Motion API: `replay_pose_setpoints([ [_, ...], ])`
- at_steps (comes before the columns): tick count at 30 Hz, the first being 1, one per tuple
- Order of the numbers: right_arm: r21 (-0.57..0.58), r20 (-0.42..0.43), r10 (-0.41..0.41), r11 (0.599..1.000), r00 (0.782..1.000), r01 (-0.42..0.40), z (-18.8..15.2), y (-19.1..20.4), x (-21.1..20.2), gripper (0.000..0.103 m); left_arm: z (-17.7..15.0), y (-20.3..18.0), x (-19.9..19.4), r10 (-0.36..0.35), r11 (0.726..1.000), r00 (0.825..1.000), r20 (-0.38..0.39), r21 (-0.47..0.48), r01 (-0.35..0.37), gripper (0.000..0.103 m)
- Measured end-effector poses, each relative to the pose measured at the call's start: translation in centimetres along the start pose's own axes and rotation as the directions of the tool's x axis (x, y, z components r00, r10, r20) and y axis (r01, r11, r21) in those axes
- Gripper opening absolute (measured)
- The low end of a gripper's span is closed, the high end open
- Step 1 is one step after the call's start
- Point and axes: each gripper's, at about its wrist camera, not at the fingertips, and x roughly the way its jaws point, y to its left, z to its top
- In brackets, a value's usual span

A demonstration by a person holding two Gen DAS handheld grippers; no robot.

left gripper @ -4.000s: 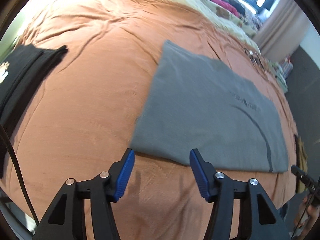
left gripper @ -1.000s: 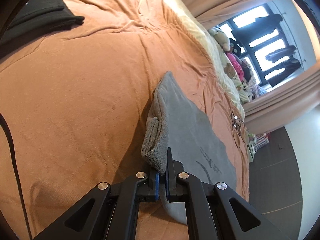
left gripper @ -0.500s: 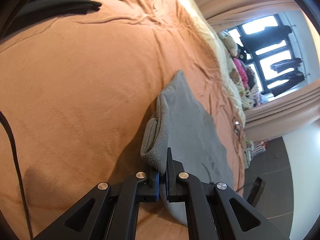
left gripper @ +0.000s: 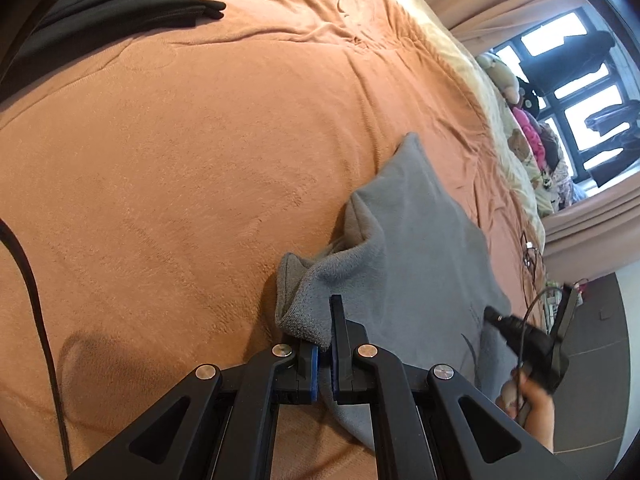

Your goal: Fold small clothes

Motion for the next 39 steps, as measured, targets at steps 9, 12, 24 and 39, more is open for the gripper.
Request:
replay_pose_setpoints([
  [9,0.036,0.006,-0.021,0.999,1.0,0.021,3.6,-0.4,1.8,0.0,0.4,0.3,0.5,0.004,1.0,1.0,-0.016,-0.008,-0.004,0.004],
  [12,0.06,0.019,-0.001,0.998,1.0,0.0,2.9,-0.2,-0.3,0.0,0.5,0.4,0.4,-0.011,1.0,1.0,-0.013,-0.013,0.011,0.004],
  [24,-0.022,-0.009,0.128,0.992,0.992,-0.128,-8.5,1.8,-8.4,0.0,0.9,-0.9,-1.4,-0.176,0.983,0.984,-0.011,0.048,0.176,0.004],
  [39,0.107,-0.023,0.253,0.963,0.967,-0.249,-18.6,-1.5,-8.8,0.0,0.6,-10.8,-6.1,-0.31,0.913,0.947,-0.08,0.251,0.32,0.004],
])
